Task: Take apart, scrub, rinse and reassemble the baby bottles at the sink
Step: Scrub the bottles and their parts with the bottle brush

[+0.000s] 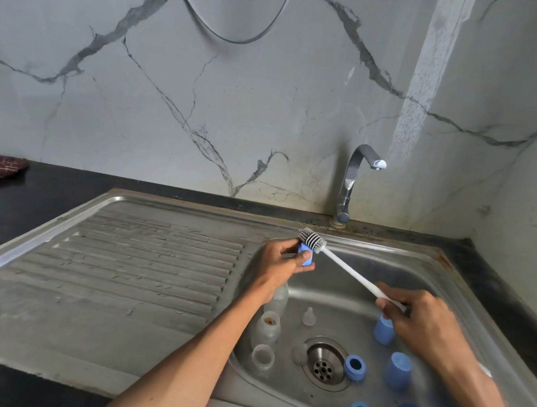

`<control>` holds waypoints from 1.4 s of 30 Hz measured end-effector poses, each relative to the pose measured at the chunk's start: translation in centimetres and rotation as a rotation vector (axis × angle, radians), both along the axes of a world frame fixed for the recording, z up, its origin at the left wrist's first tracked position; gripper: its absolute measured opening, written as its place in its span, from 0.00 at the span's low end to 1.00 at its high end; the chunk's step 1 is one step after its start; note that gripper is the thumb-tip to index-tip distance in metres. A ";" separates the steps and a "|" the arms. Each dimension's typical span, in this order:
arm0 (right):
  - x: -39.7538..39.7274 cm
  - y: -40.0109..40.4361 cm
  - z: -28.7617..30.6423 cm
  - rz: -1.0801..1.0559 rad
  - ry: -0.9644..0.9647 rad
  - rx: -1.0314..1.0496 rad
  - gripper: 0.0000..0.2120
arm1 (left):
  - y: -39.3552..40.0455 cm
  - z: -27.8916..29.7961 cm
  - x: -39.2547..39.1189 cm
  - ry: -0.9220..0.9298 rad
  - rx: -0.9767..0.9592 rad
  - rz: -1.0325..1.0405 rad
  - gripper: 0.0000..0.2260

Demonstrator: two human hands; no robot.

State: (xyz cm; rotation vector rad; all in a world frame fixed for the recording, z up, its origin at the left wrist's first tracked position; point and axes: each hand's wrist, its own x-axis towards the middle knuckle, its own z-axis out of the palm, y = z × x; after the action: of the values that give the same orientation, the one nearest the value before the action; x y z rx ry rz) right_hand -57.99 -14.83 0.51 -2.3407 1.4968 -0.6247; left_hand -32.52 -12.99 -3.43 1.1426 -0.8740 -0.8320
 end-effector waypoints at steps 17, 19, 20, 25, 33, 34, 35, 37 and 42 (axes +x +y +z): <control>0.1 0.1 -0.6 0.074 -0.043 -0.038 0.14 | 0.6 1.3 2.8 0.784 -0.152 0.057 0.06; 0.0 -0.1 -0.5 0.067 -0.075 -0.051 0.14 | 0.6 1.3 3.1 0.833 -0.166 0.056 0.06; 0.1 0.0 -0.6 0.073 -0.072 -0.052 0.14 | 0.5 1.2 3.0 0.821 -0.156 0.045 0.06; 0.8 0.1 -1.2 0.088 -0.128 -0.032 0.16 | 0.5 1.6 0.5 0.781 -0.096 -0.108 0.08; 1.0 0.4 -1.0 0.136 -0.099 0.010 0.16 | 0.6 1.6 1.5 0.720 -0.097 0.011 0.08; 1.0 0.3 -1.1 0.126 -0.101 0.005 0.16 | 0.6 1.6 1.2 0.718 -0.090 -0.007 0.08; 0.9 0.2 -1.1 0.113 -0.109 0.002 0.16 | 0.7 1.7 0.6 0.719 -0.088 -0.040 0.08; 0.8 0.1 -1.0 0.089 -0.123 -0.007 0.16 | 0.9 1.9 -0.4 0.693 -0.083 -0.108 0.09; 0.8 0.2 -1.0 0.090 -0.146 0.007 0.16 | 0.8 2.2 -0.8 0.659 -0.099 -0.044 0.09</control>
State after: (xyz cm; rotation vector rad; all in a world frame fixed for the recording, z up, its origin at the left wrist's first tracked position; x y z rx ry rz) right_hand -57.19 -14.66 -0.50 -2.2891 1.3204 -0.7480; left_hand -33.31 -12.17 -1.23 0.6893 -0.3843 -1.1003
